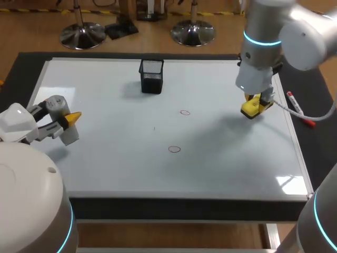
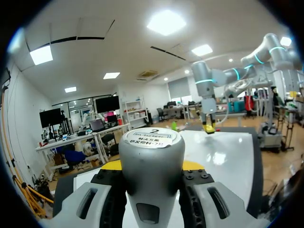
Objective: Pick up the inspection probe, press it on each red-marked spot on the whiteboard one by one, put down the probe, pick up the eraser, and wipe off all the red marks.
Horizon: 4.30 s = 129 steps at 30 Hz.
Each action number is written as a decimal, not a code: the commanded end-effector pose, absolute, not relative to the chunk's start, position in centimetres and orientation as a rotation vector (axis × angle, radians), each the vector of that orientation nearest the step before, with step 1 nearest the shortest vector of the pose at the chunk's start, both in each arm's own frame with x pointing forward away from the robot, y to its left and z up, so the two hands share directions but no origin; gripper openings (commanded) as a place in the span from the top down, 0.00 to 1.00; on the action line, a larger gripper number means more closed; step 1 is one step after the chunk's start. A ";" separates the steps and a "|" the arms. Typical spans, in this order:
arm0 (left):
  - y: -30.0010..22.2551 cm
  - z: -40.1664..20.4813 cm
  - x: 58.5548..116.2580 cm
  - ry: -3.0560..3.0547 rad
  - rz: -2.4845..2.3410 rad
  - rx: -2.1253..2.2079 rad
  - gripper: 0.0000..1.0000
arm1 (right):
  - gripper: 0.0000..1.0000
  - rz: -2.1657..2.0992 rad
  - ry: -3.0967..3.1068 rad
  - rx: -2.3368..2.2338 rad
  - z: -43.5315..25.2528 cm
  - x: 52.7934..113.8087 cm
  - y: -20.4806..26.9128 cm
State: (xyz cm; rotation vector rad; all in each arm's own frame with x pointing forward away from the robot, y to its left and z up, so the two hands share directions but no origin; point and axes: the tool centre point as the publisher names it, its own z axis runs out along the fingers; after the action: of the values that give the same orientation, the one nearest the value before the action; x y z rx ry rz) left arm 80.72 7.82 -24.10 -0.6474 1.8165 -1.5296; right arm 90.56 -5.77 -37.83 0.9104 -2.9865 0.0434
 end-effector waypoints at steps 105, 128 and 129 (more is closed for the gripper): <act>-26.4 -27.0 92.6 2.283 -2.098 0.271 1.00 | 1.00 0.031 -3.012 0.893 -37.9 90.3 -6.3; -27.0 -28.5 93.3 2.322 -2.105 0.244 1.00 | 1.00 0.031 -3.012 0.893 -37.9 90.3 -6.3; -27.1 -28.6 93.3 2.324 -2.104 0.244 1.00 | 1.00 0.031 -3.012 0.893 -37.9 90.3 -6.3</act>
State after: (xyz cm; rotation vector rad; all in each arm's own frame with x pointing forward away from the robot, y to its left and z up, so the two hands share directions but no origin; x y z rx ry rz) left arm 93.05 -26.84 -28.43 0.2391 2.3182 -2.1029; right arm 90.19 -6.31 -37.94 0.8912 -3.0141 0.0264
